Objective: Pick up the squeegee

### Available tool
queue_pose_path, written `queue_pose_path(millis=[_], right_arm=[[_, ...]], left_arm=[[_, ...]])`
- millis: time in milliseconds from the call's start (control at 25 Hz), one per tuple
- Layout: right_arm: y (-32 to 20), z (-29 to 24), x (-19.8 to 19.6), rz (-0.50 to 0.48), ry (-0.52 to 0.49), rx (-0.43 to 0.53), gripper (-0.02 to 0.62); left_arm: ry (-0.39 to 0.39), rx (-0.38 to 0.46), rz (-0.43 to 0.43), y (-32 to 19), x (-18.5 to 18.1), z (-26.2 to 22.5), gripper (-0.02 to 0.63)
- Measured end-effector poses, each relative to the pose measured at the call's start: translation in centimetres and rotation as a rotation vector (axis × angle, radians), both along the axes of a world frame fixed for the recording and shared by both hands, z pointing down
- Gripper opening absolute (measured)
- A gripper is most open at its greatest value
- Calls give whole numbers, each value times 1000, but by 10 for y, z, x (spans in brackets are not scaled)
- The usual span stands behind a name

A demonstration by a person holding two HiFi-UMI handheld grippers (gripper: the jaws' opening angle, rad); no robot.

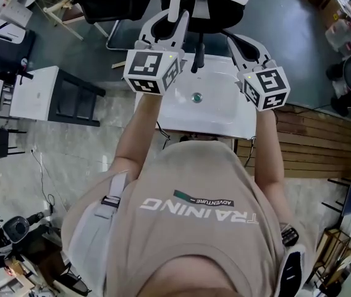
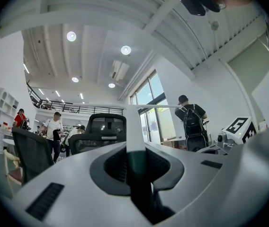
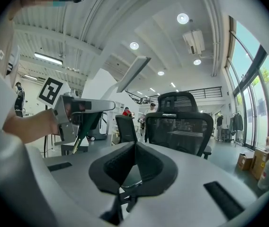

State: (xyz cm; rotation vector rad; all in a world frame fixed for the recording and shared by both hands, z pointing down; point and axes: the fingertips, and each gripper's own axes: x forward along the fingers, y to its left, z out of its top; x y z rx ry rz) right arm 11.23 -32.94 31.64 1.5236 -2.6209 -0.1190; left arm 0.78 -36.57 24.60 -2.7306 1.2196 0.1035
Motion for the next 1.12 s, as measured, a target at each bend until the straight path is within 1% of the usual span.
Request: queue_pose_path(millis=[200,400,880,1120], right_arm=[[-1,-2,-2,-6,-5,-4,33],[-2,-4,-6,-15,-1,0,33],[-4,-3,-2,-1,2,-11,32],[-8,4,1,6,4,-28,34]], left_arm=[[14,18,13,0,1,-14,64],[17,29,8,-1,0,-18,64],[9,26,12,-3,2,-14,63],[2,3,13,-9,3,-4,63]])
